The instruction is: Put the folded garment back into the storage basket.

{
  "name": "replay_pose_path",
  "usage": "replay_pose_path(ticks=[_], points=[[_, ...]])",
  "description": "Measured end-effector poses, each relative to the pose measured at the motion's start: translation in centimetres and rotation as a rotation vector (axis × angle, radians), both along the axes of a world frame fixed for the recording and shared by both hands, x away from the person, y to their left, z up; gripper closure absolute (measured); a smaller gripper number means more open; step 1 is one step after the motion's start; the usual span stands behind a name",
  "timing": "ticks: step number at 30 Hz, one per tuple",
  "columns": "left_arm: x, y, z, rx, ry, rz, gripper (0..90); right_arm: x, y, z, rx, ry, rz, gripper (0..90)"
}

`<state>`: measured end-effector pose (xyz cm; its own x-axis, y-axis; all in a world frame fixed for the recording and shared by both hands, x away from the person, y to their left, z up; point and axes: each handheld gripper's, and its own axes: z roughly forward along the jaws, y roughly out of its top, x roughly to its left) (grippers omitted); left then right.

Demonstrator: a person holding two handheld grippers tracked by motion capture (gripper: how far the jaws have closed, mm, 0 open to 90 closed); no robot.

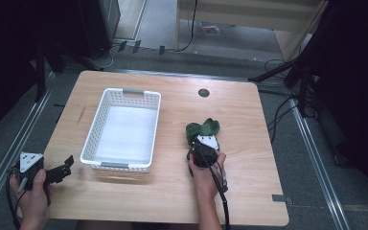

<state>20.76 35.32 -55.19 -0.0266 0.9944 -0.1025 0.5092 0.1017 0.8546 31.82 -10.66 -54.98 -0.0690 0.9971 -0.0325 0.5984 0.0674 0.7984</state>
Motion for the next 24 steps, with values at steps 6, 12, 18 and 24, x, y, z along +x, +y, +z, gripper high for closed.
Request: replay_pose_path(ticks=[6,12,18,24], points=[[0.0,0.0,0.0,0.009,-0.003,-0.001,0.0,-0.5,-0.7,0.3,0.051,-0.043,-0.013,77.9],[0.0,-0.1,0.0,0.013,-0.008,-0.004,0.0,-1.1,-1.1,2.5,0.102,-0.095,-0.019,78.2],[0.0,-0.1,0.0,0.018,-0.013,-0.003,0.0,-1.4,-0.8,5.2,0.118,-0.136,-0.006,78.3],[0.0,-0.1,0.0,0.025,-0.018,0.001,0.0,-1.4,-0.1,7.2,0.123,-0.16,0.018,78.2]])
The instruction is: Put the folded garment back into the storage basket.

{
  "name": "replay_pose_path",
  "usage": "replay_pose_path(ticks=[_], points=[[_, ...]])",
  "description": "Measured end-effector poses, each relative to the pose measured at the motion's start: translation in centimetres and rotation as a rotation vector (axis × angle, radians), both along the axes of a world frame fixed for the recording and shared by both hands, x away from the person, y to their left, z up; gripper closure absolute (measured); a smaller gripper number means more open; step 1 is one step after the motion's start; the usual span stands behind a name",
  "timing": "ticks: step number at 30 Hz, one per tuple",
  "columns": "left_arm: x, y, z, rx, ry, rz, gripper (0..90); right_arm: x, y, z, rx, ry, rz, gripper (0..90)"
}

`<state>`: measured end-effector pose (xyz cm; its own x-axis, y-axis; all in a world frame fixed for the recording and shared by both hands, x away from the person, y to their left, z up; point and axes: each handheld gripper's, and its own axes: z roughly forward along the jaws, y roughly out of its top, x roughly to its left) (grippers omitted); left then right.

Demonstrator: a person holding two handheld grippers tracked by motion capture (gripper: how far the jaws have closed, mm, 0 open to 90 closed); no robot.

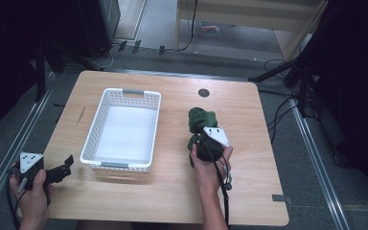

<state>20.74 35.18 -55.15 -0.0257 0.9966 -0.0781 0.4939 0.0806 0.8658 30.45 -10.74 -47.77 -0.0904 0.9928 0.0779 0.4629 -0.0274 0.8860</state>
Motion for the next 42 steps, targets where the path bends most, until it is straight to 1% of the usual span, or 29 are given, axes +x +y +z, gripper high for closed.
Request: replay_pose_path(ticks=[7,10,11,13,14,15,18,19,21,23,24,27,34,37,42], points=[[0.0,-0.1,0.0,0.011,-0.001,-0.008,0.0,0.3,1.4,2.3,-0.004,-0.015,0.015,78.1],[0.0,-0.1,0.0,0.014,0.0,-0.011,0.0,0.5,2.0,3.0,-0.013,-0.012,0.021,78.1],[0.1,-0.1,0.0,0.014,-0.001,-0.012,0.0,0.6,2.6,3.4,-0.016,-0.006,0.031,78.0],[0.1,-0.1,0.0,0.018,-0.002,-0.018,0.0,0.6,2.9,3.6,-0.018,-0.005,0.032,78.0],[0.1,-0.1,0.0,0.021,-0.012,-0.026,0.0,0.8,3.4,4.0,-0.014,-0.006,0.041,77.9],[0.1,-0.2,0.0,0.029,-0.007,-0.032,0.0,0.8,3.4,4.0,-0.014,-0.006,0.041,77.9],[0.2,-0.4,0.0,0.031,-0.001,-0.05,0.0,1.2,4.5,4.6,-0.019,-0.001,0.041,77.7],[0.2,-0.5,0.0,0.042,-0.005,-0.05,0.0,1.3,4.8,4.9,-0.017,0.001,0.044,77.7],[0.2,-0.6,0.0,0.048,-0.001,-0.053,0.0,1.4,5.0,5.0,-0.015,0.0,0.047,77.7],[0.2,-0.6,0.0,0.048,-0.002,-0.055,0.0,1.5,5.6,5.4,-0.014,0.001,0.051,77.7],[0.2,-0.5,0.0,0.043,-0.005,-0.055,0.0,1.7,6.1,5.7,-0.015,0.003,0.059,77.7],[0.2,-0.4,0.0,0.028,0.0,-0.052,0.0,1.9,6.7,6.0,-0.015,0.004,0.066,77.7],[0.2,-0.5,0.0,0.039,0.002,-0.055,0.0,2.3,8.5,7.1,-0.009,0.011,0.082,77.7],[0.2,-0.5,0.0,0.037,0.0,-0.054,0.0,2.6,9.5,7.5,-0.008,0.014,0.1,77.8],[0.2,-0.5,0.0,0.036,0.001,-0.053,0.0,2.7,10.4,8.0,0.005,0.021,0.107,77.7]])
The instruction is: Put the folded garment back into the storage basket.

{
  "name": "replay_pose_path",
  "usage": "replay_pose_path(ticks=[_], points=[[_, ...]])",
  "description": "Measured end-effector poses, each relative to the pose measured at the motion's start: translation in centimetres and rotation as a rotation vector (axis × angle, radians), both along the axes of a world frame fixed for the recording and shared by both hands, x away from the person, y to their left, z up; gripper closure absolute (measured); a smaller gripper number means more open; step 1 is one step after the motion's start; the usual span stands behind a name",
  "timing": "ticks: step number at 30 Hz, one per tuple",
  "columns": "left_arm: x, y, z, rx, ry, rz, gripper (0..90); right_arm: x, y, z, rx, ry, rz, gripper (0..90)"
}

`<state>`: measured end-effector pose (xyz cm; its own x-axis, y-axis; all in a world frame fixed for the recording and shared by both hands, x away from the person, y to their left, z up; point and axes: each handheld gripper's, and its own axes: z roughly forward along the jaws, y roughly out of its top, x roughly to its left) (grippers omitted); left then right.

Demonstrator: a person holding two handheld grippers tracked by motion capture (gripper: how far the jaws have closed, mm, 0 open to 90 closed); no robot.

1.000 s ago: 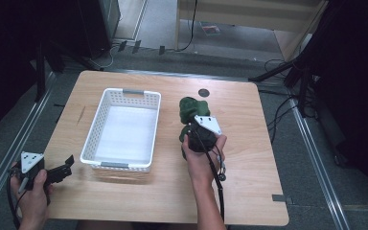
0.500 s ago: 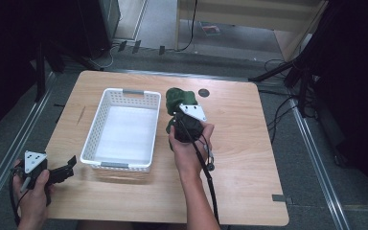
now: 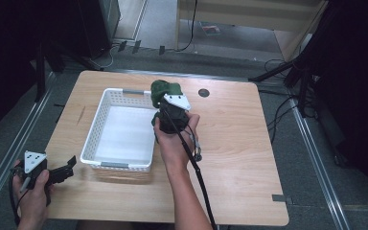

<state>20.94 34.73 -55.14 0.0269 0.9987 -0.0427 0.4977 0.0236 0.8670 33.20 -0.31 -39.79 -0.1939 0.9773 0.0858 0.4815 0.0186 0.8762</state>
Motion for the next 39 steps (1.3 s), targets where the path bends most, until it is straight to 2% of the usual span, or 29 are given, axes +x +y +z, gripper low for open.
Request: replay_pose_path(ticks=[12,26,32,39], points=[[0.0,0.0,0.0,-0.002,-0.001,0.0,0.0,0.4,3.3,1.1,0.022,0.017,0.036,77.8],[0.0,0.0,0.0,0.003,0.001,-0.002,0.0,0.5,5.8,1.5,0.039,0.028,0.067,77.8],[0.0,0.0,0.0,0.002,0.002,-0.002,0.0,0.6,6.9,1.2,0.043,0.035,0.088,77.7],[0.0,0.0,0.0,-0.001,0.004,-0.002,0.0,0.8,8.3,0.2,0.053,0.052,0.102,77.7]])
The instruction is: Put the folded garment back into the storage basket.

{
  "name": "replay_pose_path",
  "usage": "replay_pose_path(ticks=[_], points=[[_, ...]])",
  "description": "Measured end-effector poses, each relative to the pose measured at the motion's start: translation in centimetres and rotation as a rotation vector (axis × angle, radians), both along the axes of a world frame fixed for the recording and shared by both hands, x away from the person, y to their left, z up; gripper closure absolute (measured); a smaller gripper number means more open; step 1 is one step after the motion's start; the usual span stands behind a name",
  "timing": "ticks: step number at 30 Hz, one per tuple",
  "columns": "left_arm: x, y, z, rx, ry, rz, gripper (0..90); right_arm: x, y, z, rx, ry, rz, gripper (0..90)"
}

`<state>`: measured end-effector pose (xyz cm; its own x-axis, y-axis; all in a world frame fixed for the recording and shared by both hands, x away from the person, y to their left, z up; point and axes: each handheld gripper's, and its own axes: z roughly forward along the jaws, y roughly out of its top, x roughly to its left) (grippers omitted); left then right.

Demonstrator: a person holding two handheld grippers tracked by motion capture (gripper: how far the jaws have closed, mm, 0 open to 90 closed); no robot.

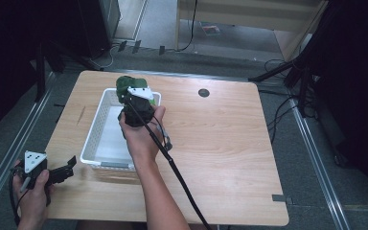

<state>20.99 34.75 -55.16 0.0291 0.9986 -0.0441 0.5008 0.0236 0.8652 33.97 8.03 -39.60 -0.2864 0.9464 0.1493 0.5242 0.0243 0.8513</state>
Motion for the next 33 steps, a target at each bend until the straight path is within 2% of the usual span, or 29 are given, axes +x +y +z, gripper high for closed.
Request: replay_pose_path(ticks=[8,17,22,31,33], points=[[0.0,0.0,0.0,-0.005,0.0,0.0,0.0,0.1,1.8,-1.3,-0.003,0.014,0.019,77.3],[0.0,0.0,0.0,-0.003,0.009,-0.002,0.0,0.9,3.0,-3.1,-0.011,0.025,0.036,76.4],[0.0,0.0,0.0,-0.005,0.007,-0.003,0.0,1.6,3.4,-4.2,0.0,0.071,0.038,75.2],[0.0,0.0,0.0,-0.007,0.006,-0.001,0.0,2.8,3.8,-6.2,0.0,0.119,0.035,71.2],[0.0,0.0,0.0,-0.008,0.005,0.0,0.0,3.0,3.8,-6.5,-0.013,0.13,0.03,71.0]])
